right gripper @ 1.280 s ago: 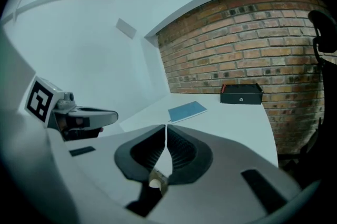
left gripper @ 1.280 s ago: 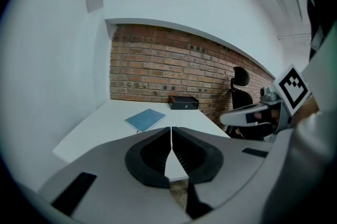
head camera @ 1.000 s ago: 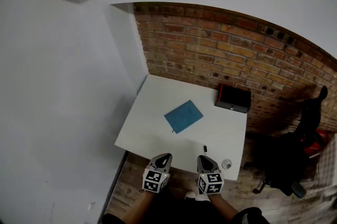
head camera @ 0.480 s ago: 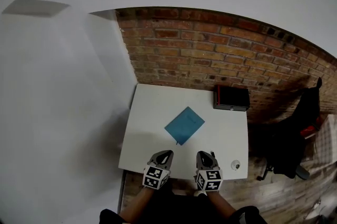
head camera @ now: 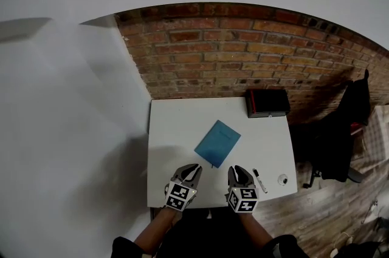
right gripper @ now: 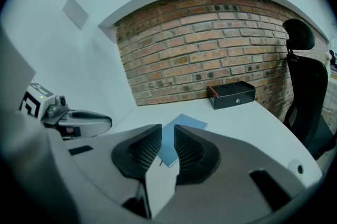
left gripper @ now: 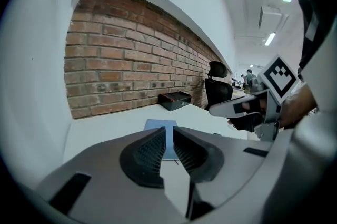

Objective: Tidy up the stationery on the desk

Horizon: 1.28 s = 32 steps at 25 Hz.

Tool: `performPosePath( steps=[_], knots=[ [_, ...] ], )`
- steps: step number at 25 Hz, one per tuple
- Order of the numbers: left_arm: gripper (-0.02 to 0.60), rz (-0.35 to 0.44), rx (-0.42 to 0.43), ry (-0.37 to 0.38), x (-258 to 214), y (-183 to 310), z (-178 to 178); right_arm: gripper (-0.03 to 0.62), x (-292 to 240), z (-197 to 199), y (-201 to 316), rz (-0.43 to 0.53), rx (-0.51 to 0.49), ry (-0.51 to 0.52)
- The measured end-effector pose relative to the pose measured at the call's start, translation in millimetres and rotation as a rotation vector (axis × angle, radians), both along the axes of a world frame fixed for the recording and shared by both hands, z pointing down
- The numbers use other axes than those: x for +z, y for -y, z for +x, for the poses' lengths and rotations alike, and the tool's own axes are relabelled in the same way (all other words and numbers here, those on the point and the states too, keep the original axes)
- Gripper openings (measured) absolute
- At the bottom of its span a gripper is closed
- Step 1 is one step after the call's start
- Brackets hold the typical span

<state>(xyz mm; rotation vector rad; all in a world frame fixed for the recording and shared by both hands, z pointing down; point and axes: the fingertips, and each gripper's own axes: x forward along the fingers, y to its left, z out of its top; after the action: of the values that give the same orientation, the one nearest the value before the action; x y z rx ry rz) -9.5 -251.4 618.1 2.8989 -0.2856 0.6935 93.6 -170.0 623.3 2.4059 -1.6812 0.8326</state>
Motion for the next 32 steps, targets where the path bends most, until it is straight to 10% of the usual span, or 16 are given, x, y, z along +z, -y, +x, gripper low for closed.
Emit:
performPosePath(
  steps=[11,32],
  knots=[
    [0.276,-0.033,0.125,0.052,31.4,35.6,55.3,0.2,30.9,32.6,34.3,0.006,0.116,0.018],
    [0.299,-0.15,0.256,0.249,131.6,82.3,125.9,0.239,127.5,68.0,70.5,-0.176,0.264,0.209]
  ],
)
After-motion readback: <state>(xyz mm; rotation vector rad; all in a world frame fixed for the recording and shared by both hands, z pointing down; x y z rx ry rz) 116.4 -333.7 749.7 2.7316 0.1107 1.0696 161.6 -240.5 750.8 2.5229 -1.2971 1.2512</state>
